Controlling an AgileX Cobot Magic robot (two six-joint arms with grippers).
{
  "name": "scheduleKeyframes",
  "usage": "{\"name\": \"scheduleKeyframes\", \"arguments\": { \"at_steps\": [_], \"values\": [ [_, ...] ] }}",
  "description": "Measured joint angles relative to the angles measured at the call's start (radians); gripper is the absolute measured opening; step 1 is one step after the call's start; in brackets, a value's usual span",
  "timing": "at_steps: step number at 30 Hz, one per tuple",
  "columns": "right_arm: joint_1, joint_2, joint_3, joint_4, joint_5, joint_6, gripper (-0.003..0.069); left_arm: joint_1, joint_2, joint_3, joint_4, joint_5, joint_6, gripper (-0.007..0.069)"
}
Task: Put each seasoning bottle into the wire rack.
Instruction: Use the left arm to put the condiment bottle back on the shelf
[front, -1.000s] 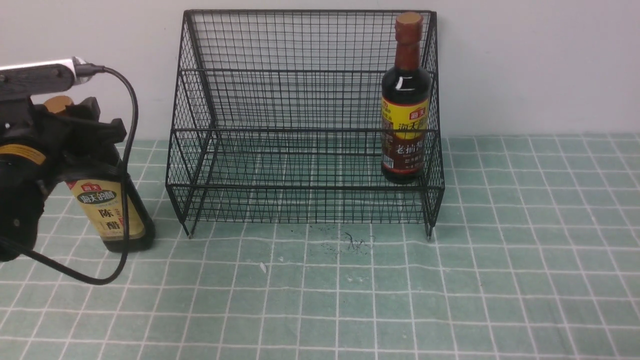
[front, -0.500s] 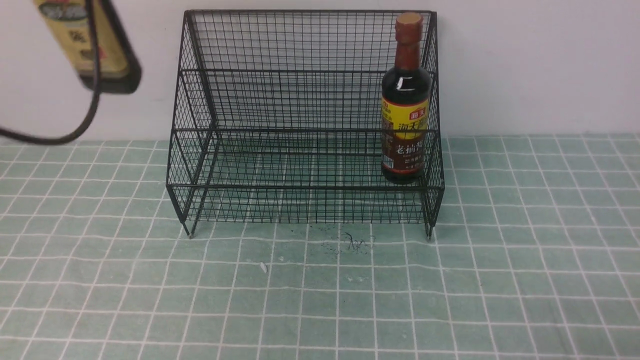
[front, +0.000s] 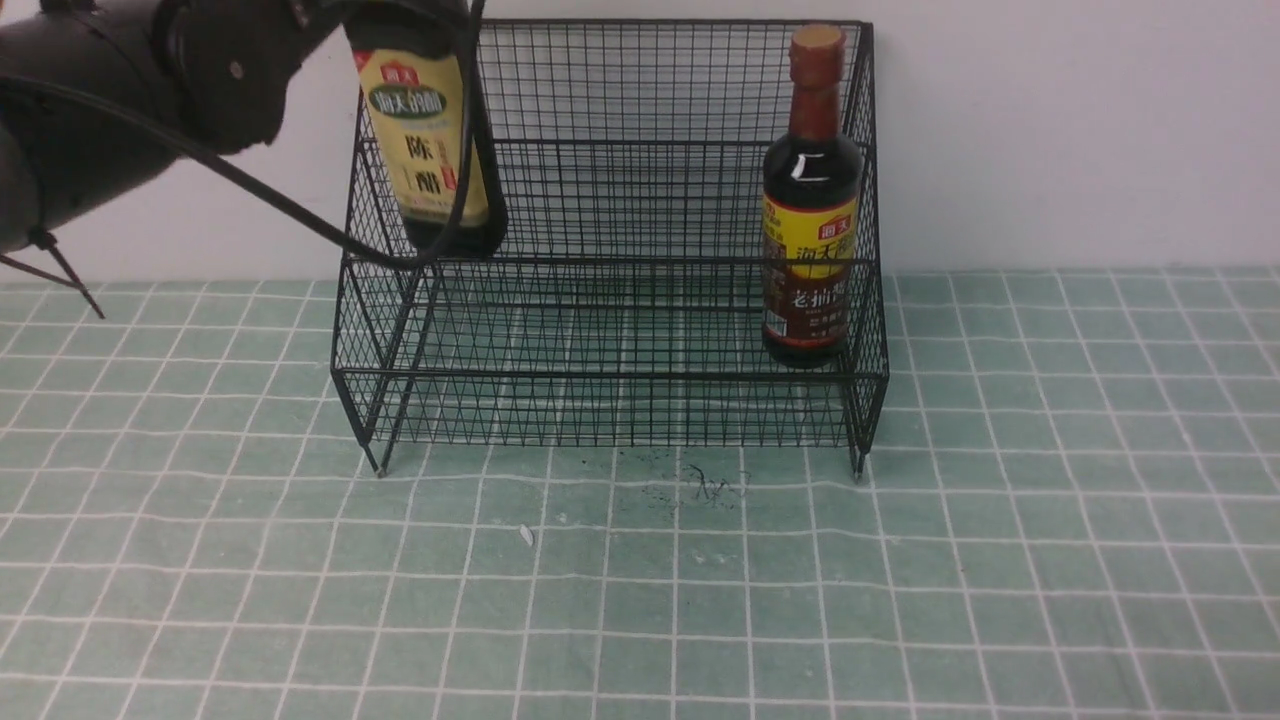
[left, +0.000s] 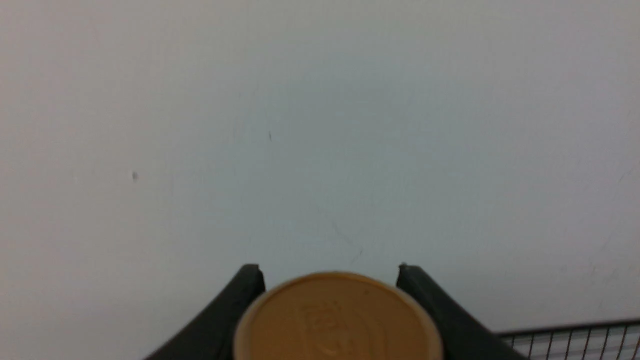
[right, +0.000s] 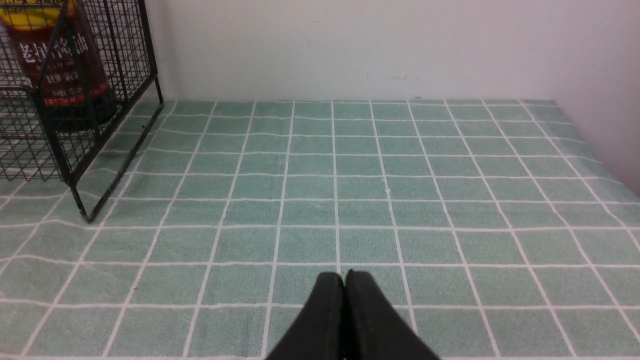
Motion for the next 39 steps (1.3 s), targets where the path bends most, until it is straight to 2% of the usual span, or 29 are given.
{"name": "scheduleKeyframes", "arguments": {
  "at_steps": [16,20,29,39],
  "values": [
    [0.0,0.0,0.0,0.0,0.0,0.0,-0.0015,0.0,0.086,-0.005,0.001,0.226,0.001,0.0301],
    [0.0,0.0,0.0,0.0,0.0,0.018,-0.0015,0.0,0.087,-0.01,0.004,0.238,0.001,0.0302],
    [0.0,0.0,0.0,0.0,0.0,0.024,-0.0015,0.0,0.053,-0.02,0.015,0.348,0.023,0.043],
    [0.0,0.0,0.0,0.0,0.0,0.024,-0.0015,0.0,-0.087,-0.02,0.035,0.422,0.079,0.0438]
  ]
}}
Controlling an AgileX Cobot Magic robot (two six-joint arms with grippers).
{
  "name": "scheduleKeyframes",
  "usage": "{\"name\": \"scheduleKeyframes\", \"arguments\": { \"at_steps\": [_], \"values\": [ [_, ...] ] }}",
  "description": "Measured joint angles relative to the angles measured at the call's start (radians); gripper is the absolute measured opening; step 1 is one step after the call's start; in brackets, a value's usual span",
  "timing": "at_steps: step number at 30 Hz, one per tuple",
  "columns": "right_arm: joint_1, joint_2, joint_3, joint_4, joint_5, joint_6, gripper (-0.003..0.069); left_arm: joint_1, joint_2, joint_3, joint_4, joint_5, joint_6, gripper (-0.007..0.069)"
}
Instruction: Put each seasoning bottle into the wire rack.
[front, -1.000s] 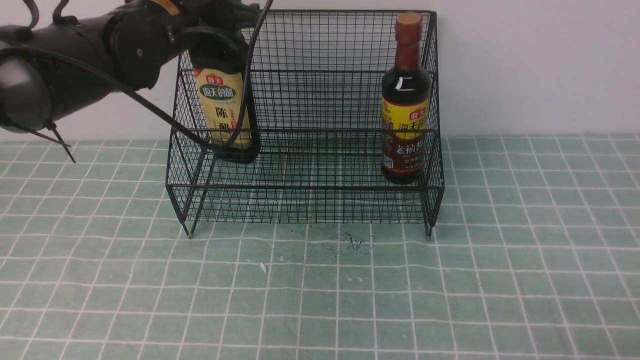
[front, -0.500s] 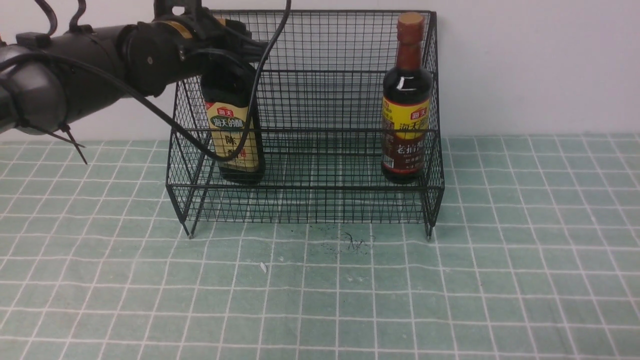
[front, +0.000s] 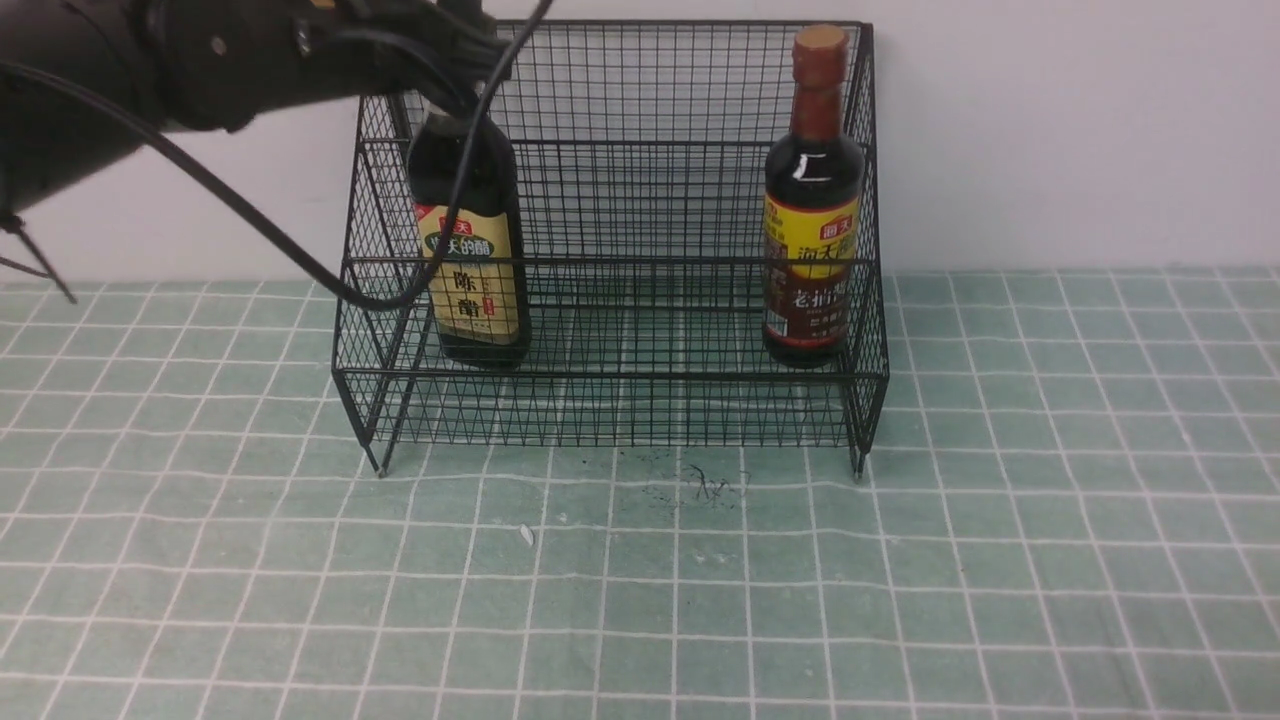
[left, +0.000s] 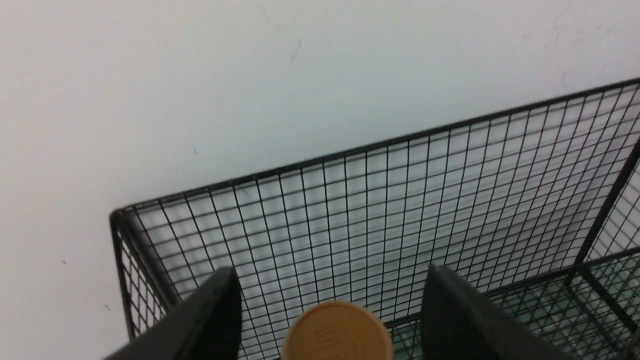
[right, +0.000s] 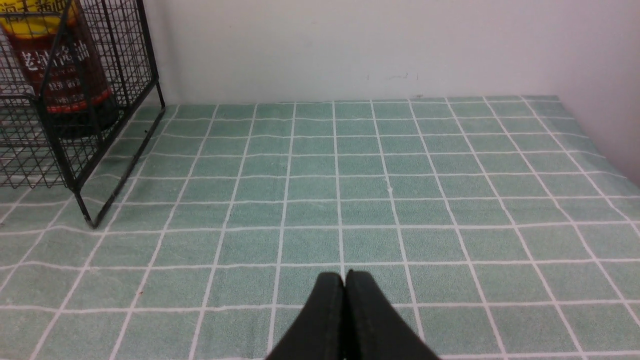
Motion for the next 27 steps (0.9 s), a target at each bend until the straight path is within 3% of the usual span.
{"name": "scheduleKeyframes", "arguments": {
  "at_steps": [3,6,12,14,27],
  "values": [
    [0.0,0.0,0.0,0.0,0.0,0.0,-0.0015,0.0,-0.067,0.0,0.004,0.081,0.001,0.0418],
    [0.0,0.0,0.0,0.0,0.0,0.0,-0.0015,0.0,-0.152,0.0,0.004,0.243,0.001,0.034],
    [0.0,0.0,0.0,0.0,0.0,0.0,-0.0015,0.0,-0.346,-0.001,0.005,0.645,-0.046,0.0057],
    [0.0,0.0,0.0,0.0,0.0,0.0,-0.0015,0.0,-0.409,0.013,0.005,0.735,-0.072,0.0011],
    [0.0,0.0,0.0,0.0,0.0,0.001,-0.0015,0.0,-0.938,0.442,-0.068,0.759,-0.086,-0.0006]
  ]
}}
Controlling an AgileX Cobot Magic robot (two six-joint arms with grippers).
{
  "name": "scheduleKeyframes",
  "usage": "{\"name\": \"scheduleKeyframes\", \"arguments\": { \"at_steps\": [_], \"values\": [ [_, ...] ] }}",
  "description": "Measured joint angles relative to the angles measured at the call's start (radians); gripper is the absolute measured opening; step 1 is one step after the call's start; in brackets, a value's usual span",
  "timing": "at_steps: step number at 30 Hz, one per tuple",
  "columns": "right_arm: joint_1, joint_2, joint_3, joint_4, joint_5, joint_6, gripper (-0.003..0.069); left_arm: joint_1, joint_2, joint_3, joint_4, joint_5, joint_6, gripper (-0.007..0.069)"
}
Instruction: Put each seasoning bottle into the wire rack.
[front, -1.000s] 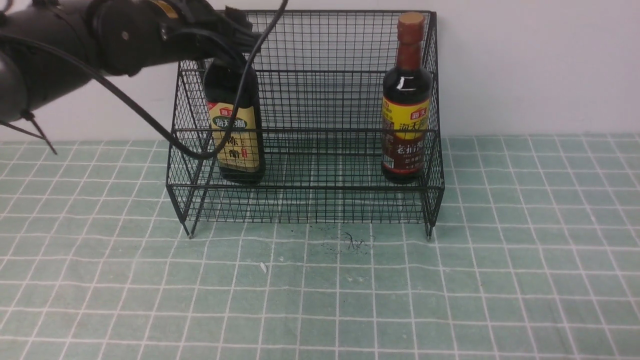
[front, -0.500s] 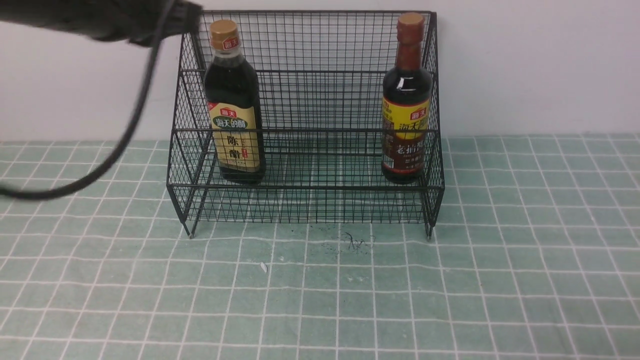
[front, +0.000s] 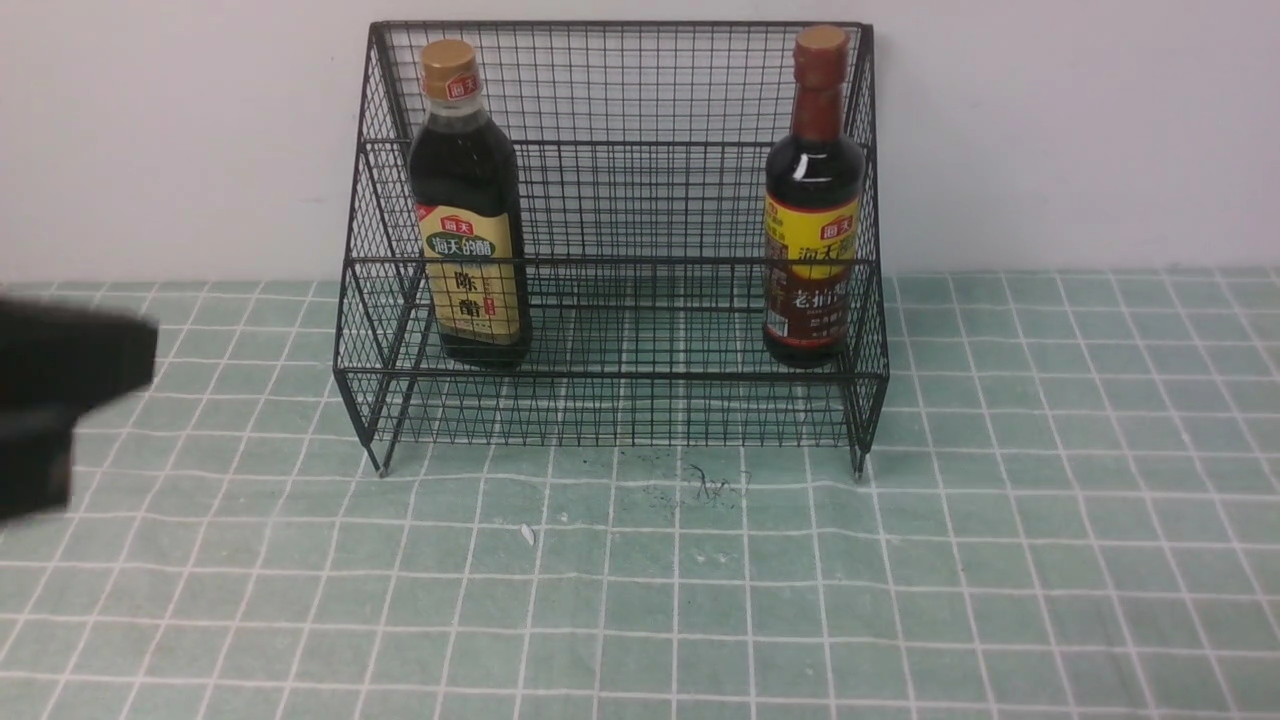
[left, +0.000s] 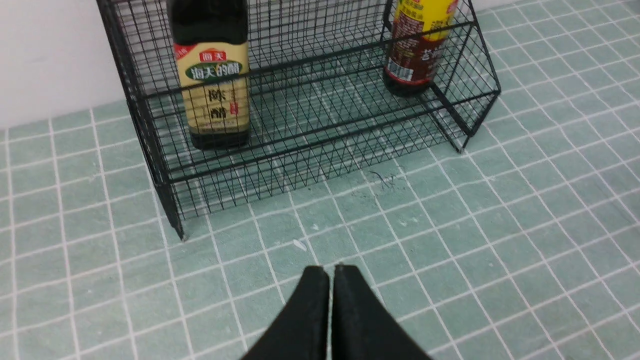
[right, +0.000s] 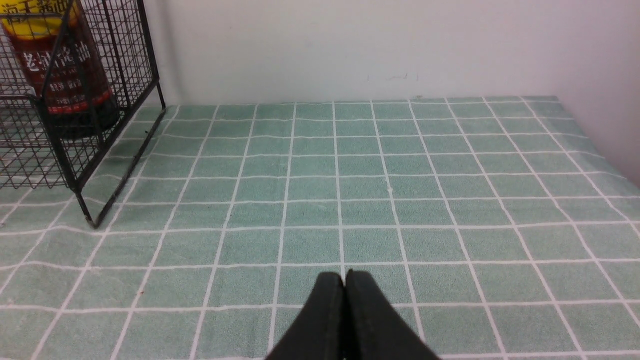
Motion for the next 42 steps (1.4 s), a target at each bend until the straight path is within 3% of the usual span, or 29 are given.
{"name": "scheduleKeyframes", "arguments": {
  "at_steps": [8,19,24,30,38,42],
  "values": [
    [0.0,0.0,0.0,0.0,0.0,0.0,-0.0015,0.0,-0.224,0.048,-0.017,-0.02,-0.002,-0.0006],
    [0.0,0.0,0.0,0.0,0.0,0.0,-0.0015,0.0,-0.478,0.072,0.069,-0.115,-0.014,-0.0006],
    [0.0,0.0,0.0,0.0,0.0,0.001,-0.0015,0.073,-0.589,0.234,0.113,-0.245,-0.037,-0.0006],
    [0.0,0.0,0.0,0.0,0.0,0.001,-0.0015,0.209,-0.72,0.629,0.143,-0.46,-0.042,-0.0006],
    [0.0,0.0,0.0,0.0,-0.001,0.001,-0.0015,0.222,-0.722,0.983,0.174,-0.511,-0.044,-0.0006],
    [0.0,0.0,0.0,0.002,-0.001,0.001,-0.0015,0.223,-0.722,1.028,0.174,-0.537,-0.045,-0.0006]
  ]
}}
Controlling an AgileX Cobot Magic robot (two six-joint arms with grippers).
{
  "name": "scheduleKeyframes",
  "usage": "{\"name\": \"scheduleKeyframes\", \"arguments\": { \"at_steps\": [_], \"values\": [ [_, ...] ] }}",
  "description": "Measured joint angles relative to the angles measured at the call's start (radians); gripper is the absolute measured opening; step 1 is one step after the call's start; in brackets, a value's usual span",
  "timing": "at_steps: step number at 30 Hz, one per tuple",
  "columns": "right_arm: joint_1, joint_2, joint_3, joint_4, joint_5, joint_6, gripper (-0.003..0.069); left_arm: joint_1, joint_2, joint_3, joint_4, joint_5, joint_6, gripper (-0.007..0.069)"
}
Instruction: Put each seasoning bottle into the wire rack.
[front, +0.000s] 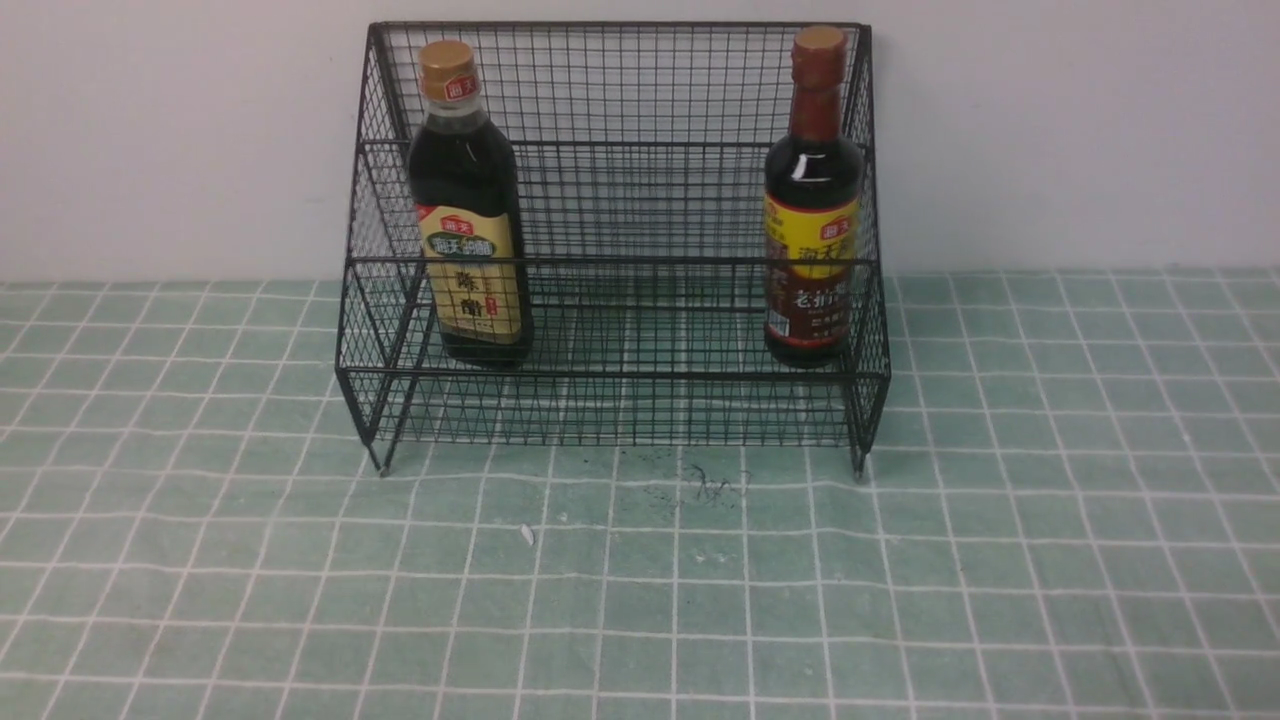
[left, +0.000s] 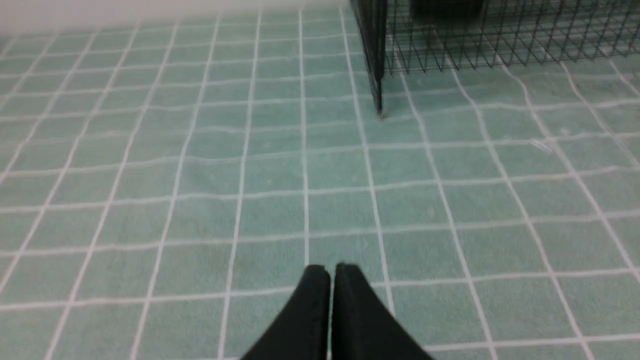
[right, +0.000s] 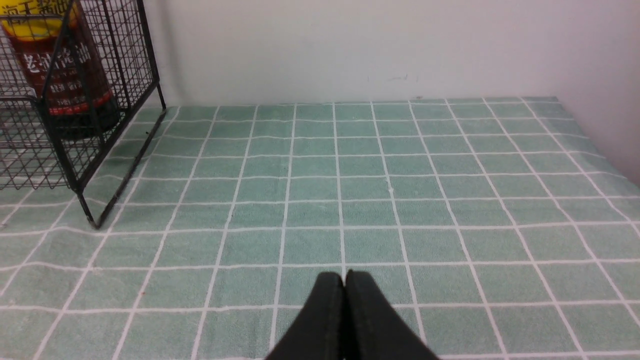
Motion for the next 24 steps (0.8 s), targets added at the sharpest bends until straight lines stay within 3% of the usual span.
{"name": "scheduleKeyframes", "arguments": {
  "at_steps": [24],
  "values": [
    [0.0,0.0,0.0,0.001,0.0,0.0,-0.0015,0.002,0.0,0.003,-0.001,-0.019,0.0,-0.0006]
  ]
}}
